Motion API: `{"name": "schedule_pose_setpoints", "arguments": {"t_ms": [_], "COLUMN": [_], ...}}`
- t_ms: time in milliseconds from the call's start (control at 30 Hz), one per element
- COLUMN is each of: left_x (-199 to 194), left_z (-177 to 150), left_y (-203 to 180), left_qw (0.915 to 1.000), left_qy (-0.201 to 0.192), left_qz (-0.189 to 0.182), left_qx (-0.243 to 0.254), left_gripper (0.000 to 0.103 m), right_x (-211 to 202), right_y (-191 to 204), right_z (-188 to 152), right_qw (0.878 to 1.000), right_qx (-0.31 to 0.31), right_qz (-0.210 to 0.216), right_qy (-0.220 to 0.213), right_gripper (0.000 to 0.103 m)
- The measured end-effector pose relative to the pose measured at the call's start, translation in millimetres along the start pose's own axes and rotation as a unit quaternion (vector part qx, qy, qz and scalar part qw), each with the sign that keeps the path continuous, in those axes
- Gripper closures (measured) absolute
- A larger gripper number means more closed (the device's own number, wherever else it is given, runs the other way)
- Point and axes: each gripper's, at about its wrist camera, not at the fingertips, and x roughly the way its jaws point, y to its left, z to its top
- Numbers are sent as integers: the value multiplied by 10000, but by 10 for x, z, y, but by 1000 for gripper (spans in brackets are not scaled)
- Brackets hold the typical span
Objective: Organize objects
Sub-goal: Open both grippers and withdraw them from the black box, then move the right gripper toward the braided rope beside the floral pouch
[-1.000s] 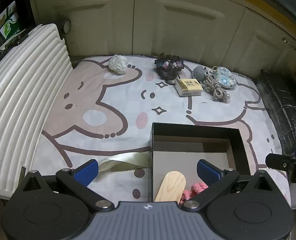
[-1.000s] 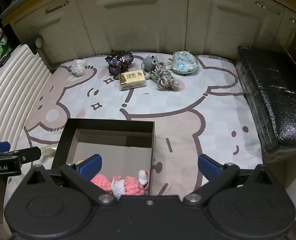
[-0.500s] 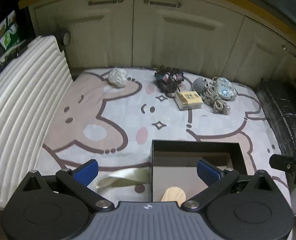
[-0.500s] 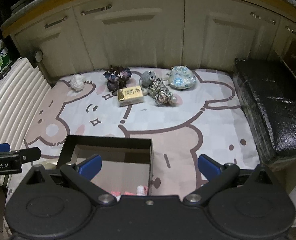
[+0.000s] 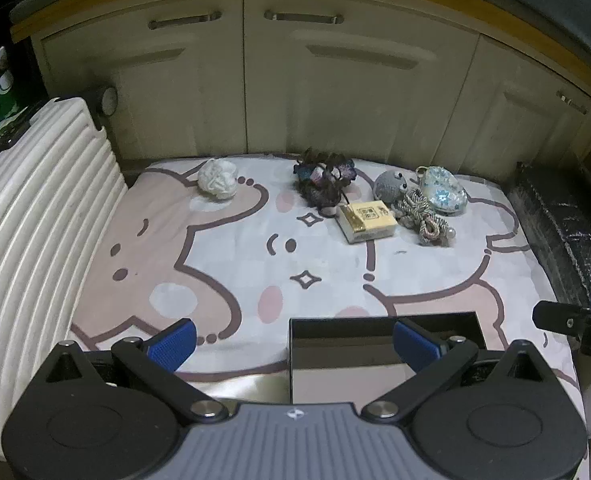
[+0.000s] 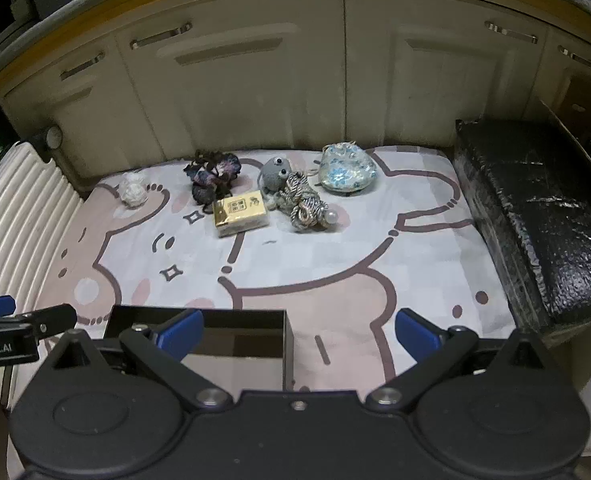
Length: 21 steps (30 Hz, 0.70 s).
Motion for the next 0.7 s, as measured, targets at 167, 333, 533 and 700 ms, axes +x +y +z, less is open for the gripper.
{"name": "schedule_pose_setpoints", "arguments": {"t_ms": [167,333,533,700], "left_x": [100,233,388,531], "left_z": [102,199,300,366], "left_y": [-27,-63,-103,-155], "left_qw": [10000,10000,9999,9998], "left_qy": [-31,-32,-78,-135], "left_qz": [-43,-58,-70,-99], "left_qx": [-2,60,73,115], "left_gripper": [0,0,0,0], "right_x": [73,165,309,440], "right_y": [-12,-49,-118,-184], "right_z": [91,184,268,322], "right_qw": [9998,9991,9984,9975], "right_qx": [34,147,275,381], "right_qz": [-13,-24,-77,-156], "right_qy": [-196,-387,-487,-580], "right_gripper": [0,0,0,0]}}
